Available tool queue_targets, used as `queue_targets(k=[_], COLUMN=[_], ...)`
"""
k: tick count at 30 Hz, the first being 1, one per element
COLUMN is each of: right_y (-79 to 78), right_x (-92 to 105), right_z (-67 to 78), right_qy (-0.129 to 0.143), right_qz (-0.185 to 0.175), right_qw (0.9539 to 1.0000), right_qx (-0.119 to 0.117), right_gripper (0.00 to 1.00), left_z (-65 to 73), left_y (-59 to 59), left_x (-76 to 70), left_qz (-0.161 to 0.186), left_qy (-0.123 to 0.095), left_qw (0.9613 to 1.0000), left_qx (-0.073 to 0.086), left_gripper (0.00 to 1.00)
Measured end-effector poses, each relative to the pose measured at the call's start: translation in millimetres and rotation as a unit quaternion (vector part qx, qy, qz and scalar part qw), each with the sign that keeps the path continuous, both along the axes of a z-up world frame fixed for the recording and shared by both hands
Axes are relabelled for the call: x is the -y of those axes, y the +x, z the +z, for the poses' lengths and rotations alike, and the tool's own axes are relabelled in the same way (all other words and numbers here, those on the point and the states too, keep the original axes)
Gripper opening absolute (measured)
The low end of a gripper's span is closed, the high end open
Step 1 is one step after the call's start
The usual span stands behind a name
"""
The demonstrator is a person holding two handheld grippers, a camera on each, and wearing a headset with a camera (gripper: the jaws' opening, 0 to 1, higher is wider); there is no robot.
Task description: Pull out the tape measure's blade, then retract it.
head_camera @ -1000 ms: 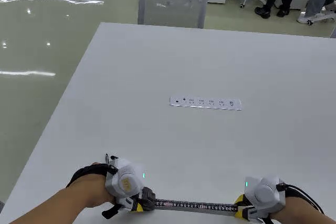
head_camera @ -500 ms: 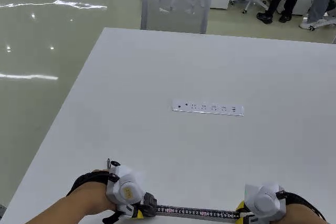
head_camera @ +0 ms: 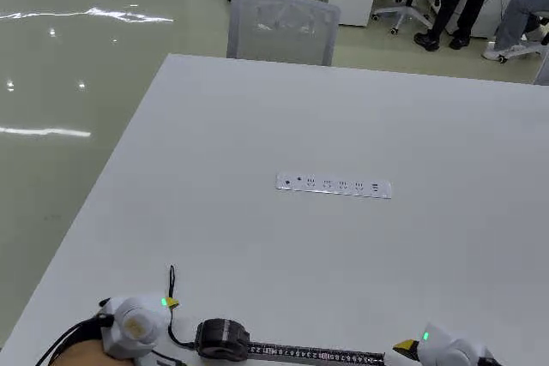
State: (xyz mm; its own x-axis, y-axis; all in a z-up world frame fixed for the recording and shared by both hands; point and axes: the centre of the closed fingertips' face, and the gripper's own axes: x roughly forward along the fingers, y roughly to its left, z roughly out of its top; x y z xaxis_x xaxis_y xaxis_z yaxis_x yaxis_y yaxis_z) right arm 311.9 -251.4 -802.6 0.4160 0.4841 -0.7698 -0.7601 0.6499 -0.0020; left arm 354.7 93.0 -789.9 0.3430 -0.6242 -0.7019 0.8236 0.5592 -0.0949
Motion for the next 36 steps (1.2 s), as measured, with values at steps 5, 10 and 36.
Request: queue_targets(k=[5, 10, 36], right_y=[-18.9, -32.6, -118.7], right_x=[12.5, 23.2, 78.4], right_z=[11.7, 27.0, 40.2], right_qy=[0.024, 0.043, 0.066], right_qz=[-0.053, -0.090, -0.164], right_qw=[0.9978, 0.9937, 0.9802], right_qx=[0.032, 0.050, 0.090], right_gripper=[0.48, 0.56, 1.00], left_z=[19.7, 31.0, 44.3], left_y=[-5.6, -14.2, -59.3], left_x=[-20.6, -32.7, -66.9], left_qz=[0.066, 0.093, 0.157], left_qy=[-0.053, -0.061, -0.099], left_qw=[0.9960, 0.9925, 0.9795], left_qx=[0.027, 0.051, 0.078], left_gripper=[0.88, 0.94, 1.00])
